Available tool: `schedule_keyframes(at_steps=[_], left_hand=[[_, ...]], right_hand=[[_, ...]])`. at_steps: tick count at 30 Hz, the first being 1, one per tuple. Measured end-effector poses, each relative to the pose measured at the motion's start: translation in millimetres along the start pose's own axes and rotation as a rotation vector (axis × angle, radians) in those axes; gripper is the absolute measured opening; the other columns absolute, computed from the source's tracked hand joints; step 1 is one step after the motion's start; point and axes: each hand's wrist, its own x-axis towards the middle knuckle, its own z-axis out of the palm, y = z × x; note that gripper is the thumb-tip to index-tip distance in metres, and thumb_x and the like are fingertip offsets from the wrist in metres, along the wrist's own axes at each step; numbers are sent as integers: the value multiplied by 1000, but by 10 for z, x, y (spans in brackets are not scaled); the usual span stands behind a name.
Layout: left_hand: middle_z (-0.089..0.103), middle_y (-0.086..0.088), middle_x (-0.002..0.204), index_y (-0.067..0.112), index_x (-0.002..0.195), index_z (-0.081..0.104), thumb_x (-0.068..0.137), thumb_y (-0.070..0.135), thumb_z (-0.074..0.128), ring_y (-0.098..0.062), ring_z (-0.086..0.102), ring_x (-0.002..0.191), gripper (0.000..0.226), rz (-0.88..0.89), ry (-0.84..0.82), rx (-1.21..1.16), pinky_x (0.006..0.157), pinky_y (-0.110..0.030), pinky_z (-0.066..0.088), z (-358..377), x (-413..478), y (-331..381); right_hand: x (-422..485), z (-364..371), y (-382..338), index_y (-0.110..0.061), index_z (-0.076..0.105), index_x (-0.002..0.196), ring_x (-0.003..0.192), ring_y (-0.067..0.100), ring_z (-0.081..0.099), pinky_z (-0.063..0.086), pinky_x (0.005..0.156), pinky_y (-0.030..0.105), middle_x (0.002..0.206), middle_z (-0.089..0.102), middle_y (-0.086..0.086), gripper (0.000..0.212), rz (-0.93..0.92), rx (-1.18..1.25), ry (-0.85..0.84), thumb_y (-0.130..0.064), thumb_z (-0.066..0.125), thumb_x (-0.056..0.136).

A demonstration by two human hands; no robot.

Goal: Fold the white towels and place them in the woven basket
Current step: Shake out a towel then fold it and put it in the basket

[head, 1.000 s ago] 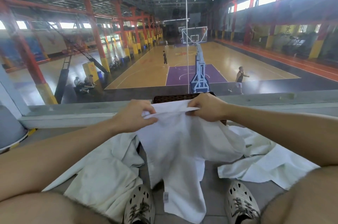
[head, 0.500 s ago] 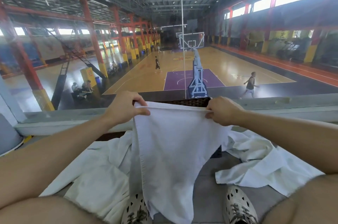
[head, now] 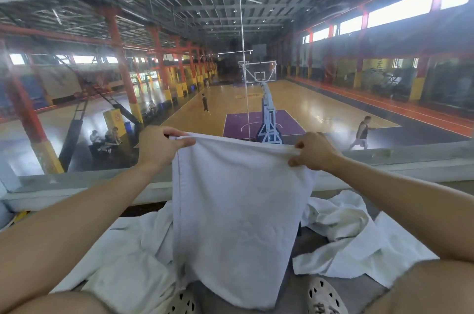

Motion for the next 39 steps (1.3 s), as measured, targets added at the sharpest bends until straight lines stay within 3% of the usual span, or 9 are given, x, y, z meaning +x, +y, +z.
schedule_keyframes(at_steps=[5,12,16,20,22,27,32,34,39], left_hand=[[78,6,90,22,97,88,78,36,96,-9,68,87,25,16,69,45,84,-32,56,-94,234,268],[74,7,90,20,95,84,84,35,92,-5,61,82,21,104,119,23,82,-34,49,-293,276,574],[73,7,94,22,104,76,85,33,91,-8,64,86,27,200,72,99,78,-34,53,-425,297,553],[68,5,100,25,120,74,95,26,81,-18,64,95,25,309,-97,304,88,-36,49,-342,352,445],[66,5,99,23,102,76,100,26,75,-12,59,90,4,321,-41,292,85,-33,47,-279,352,378],[67,0,89,25,85,57,100,21,73,-21,64,85,23,170,-252,403,77,-42,54,-39,150,94],[64,1,85,24,86,55,100,16,73,-19,64,81,24,195,-188,433,70,-35,50,-44,10,60],[67,1,89,23,90,60,99,15,74,-19,64,84,18,189,-180,388,74,-40,54,-96,23,95],[78,5,108,22,112,82,101,17,72,-16,69,99,16,241,-363,549,91,-44,60,-177,-5,48]], right_hand=[[0,-280,-32,-20,76,78,78,19,64,39,57,22,78,70,-4,16,94,241,185,-21,92,74],[-80,-628,-3,-27,56,135,87,33,63,56,76,43,93,70,3,69,14,244,372,-34,92,77],[-90,-683,13,-32,81,92,79,27,65,52,66,37,84,74,0,15,-36,200,361,-43,86,83],[-49,-589,-43,-25,69,74,71,25,61,41,58,33,76,67,-1,24,-61,82,311,-39,77,93],[-31,-568,-38,-25,65,82,73,28,57,40,63,35,81,64,1,22,-100,69,466,-38,71,98],[-104,-302,-57,-19,59,89,85,30,55,42,72,37,102,57,4,23,-128,-101,213,-37,66,102],[-245,-361,-88,-19,48,98,75,33,48,40,67,40,96,62,14,18,-145,-58,249,-30,59,107],[-239,-382,-84,-18,47,98,69,33,46,37,64,41,82,57,10,19,-174,-63,348,-28,60,106],[-278,-311,-6,-13,57,100,75,36,55,47,64,43,83,63,18,16,-173,-90,202,-27,61,106]])
